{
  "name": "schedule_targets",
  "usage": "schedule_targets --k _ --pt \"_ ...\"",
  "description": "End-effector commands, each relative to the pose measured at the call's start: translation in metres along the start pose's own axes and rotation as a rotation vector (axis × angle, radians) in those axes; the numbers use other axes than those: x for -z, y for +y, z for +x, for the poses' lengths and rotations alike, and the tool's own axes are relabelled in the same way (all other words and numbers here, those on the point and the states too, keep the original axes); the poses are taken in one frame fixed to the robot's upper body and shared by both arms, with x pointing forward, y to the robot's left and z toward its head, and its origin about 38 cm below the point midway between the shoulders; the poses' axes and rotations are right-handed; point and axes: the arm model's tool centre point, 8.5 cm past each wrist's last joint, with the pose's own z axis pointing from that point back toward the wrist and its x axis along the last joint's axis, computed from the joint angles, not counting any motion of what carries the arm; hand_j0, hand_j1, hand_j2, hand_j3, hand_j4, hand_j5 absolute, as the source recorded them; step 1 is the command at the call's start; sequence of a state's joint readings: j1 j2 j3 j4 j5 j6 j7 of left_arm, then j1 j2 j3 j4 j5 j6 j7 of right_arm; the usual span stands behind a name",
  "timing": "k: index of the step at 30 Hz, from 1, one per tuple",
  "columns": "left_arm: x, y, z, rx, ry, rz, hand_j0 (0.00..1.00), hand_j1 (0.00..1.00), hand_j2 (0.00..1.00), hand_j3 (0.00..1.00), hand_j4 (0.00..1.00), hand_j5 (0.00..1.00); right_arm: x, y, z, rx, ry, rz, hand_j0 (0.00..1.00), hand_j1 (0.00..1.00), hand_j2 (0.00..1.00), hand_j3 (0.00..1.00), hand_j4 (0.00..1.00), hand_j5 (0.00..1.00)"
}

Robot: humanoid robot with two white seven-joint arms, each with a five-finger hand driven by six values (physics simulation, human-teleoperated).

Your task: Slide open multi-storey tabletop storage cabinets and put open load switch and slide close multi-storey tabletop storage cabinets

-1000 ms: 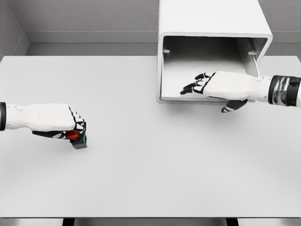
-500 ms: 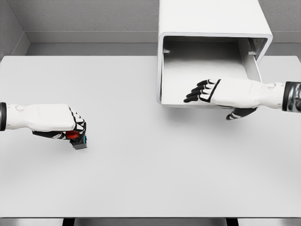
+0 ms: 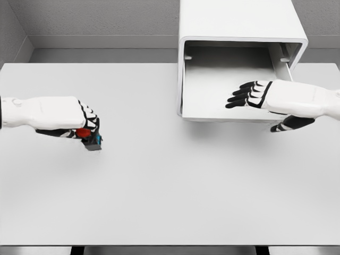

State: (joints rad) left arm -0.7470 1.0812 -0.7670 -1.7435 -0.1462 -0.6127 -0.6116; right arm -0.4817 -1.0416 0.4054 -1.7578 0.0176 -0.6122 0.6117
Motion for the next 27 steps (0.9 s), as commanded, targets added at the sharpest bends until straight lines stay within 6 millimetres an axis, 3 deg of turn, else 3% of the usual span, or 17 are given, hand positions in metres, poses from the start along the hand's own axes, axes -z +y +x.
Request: schedule_targets --k 1,3,6,10,15,17,20,21,24,27 --pt "0.002 0.003 0.001 -0.013 -0.014 0.019 0.40 0.40 0.40 0.40 0.40 0.40 -0.048 -0.052 -0.001 -0.039 0.060 -0.120 1.00 1.00 1.00 1.00 1.00 1.00" --pt "0.012 0.015 0.004 0.000 -0.043 0.058 0.40 0.40 0.40 0.40 0.40 0.40 -0.070 -0.065 0.001 -0.046 0.092 -0.166 1.00 1.00 1.00 1.00 1.00 1.00" --pt "0.017 0.035 0.007 0.005 -0.081 0.115 0.40 0.40 0.40 0.40 0.40 0.40 -0.092 -0.066 0.001 -0.030 0.134 -0.183 1.00 1.00 1.00 1.00 1.00 1.00" --pt "0.026 0.054 0.014 0.018 -0.128 0.168 0.40 0.40 0.40 0.40 0.40 0.40 -0.098 -0.045 -0.002 0.022 0.158 -0.151 1.00 1.00 1.00 1.00 1.00 1.00" --pt "0.045 0.081 0.023 0.062 -0.188 0.228 0.40 0.40 0.40 0.40 0.40 0.40 -0.131 0.016 -0.004 0.145 0.274 -0.063 1.00 1.00 1.00 1.00 1.00 1.00" --pt "0.058 0.086 0.031 0.069 -0.227 0.247 0.40 0.40 0.40 0.40 0.40 0.40 -0.130 0.037 -0.004 0.166 0.292 0.000 0.97 0.97 0.97 0.97 0.97 0.97" --pt "0.076 0.109 0.042 0.113 -0.281 0.270 0.40 0.40 0.40 0.40 0.40 0.40 -0.126 0.076 0.000 0.229 0.295 0.101 0.72 0.72 0.72 0.72 0.72 0.72" --pt "0.081 0.116 0.046 0.129 -0.296 0.280 0.40 0.40 0.40 0.40 0.40 0.40 -0.119 0.091 0.002 0.254 0.277 0.140 0.70 0.70 0.70 0.70 0.70 0.70" --pt "0.095 0.135 0.061 0.172 -0.350 0.293 0.40 0.40 0.40 0.40 0.40 0.40 -0.116 0.095 0.002 0.245 0.275 0.167 0.70 0.70 0.70 0.70 0.70 0.70" --pt "0.111 0.153 0.079 0.209 -0.413 0.315 0.40 0.40 0.40 0.40 0.40 0.40 -0.105 0.087 0.000 0.222 0.250 0.162 0.70 0.70 0.70 0.70 0.70 0.70"
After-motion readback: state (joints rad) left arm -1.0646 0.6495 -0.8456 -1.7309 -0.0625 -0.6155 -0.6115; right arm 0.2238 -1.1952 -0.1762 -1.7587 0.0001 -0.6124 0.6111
